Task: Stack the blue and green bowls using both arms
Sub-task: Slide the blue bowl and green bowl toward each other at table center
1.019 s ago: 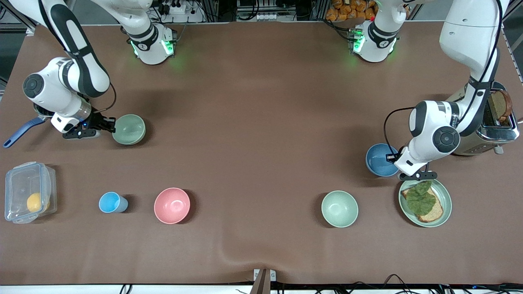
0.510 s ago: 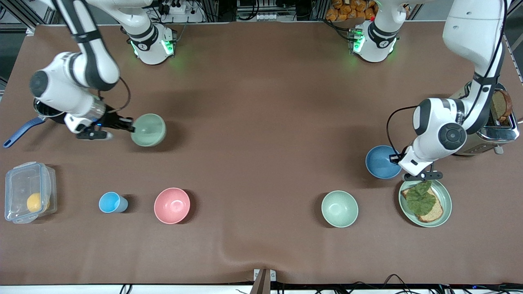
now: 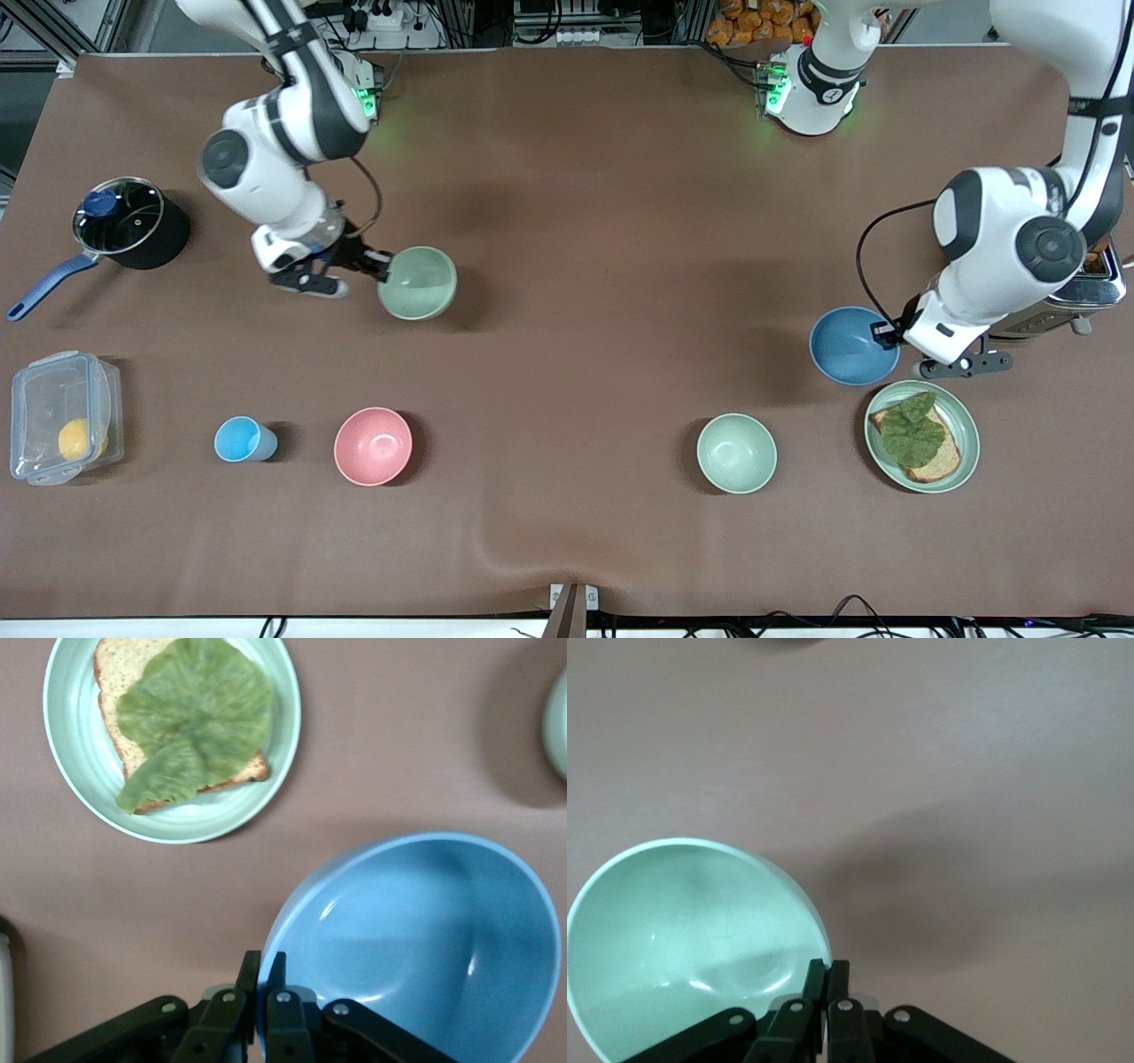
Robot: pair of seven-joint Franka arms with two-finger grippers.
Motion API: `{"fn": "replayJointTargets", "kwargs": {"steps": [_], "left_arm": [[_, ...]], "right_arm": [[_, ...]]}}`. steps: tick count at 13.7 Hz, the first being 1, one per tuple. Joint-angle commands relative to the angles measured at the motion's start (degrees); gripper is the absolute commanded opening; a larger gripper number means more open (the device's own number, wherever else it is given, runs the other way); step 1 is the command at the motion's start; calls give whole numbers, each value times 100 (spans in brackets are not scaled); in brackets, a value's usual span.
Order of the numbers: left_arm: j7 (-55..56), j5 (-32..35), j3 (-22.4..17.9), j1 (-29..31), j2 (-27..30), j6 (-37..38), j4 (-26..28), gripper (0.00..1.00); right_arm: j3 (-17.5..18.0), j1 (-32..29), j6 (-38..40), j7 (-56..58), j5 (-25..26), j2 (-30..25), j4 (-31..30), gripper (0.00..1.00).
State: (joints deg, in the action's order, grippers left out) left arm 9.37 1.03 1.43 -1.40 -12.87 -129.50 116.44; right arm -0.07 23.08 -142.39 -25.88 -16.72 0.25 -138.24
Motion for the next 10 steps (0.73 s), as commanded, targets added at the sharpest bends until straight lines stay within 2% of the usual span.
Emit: {"fn": "replayJointTargets", "kwargs": {"steps": [1,3,5,7,10], "left_arm": [[240,-497,304,17,249,127,142,0],[442,-736,611,17,276,145,194,0],[854,-736,1015,-1,241,171,203,0],[1285,-736,1436,-27,206,268,212,0],[2242,-771,2104,8,258,285,221,0]], "right_arm": [[-63,773,-384,-1168,-69,229,61,0],[-63,1381,-798,-1900,-60,431,87,0],[-63,1724,-974,-2253,-60,555,96,0],[-81,2180,-1404,-2788,-25,905,96,0],[-81,2498,-1966,-3106,-7,1432,96,0]]}}
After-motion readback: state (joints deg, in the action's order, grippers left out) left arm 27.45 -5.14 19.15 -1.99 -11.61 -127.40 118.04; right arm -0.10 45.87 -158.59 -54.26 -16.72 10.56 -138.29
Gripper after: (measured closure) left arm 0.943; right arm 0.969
